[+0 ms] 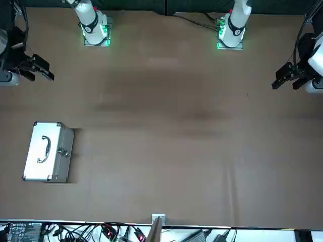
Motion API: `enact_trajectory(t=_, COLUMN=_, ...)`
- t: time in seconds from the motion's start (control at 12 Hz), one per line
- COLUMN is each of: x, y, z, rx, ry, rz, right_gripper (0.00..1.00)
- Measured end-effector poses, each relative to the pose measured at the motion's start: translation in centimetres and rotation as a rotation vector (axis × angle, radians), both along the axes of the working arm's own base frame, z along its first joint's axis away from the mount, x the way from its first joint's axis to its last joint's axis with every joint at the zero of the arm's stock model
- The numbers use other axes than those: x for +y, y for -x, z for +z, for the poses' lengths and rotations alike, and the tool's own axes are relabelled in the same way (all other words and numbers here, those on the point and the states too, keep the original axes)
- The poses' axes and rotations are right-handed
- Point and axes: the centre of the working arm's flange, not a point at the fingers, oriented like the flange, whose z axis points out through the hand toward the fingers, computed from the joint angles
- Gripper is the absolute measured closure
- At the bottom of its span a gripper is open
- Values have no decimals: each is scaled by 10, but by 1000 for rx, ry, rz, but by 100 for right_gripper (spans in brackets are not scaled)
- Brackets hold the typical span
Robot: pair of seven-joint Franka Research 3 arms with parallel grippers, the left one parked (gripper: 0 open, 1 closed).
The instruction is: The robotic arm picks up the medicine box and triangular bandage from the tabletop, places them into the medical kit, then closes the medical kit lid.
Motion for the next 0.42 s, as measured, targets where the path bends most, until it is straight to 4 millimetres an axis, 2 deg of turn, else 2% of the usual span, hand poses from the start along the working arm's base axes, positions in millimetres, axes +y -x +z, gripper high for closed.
enact_trajectory(t=0.25, x=-14, y=8, z=2, rx=-4, ry=-1, rz=-26, right_gripper=0)
enact_trajectory(t=0.42, x=-15, y=8, z=5, rx=-11, ry=12, rz=-23, right_gripper=0)
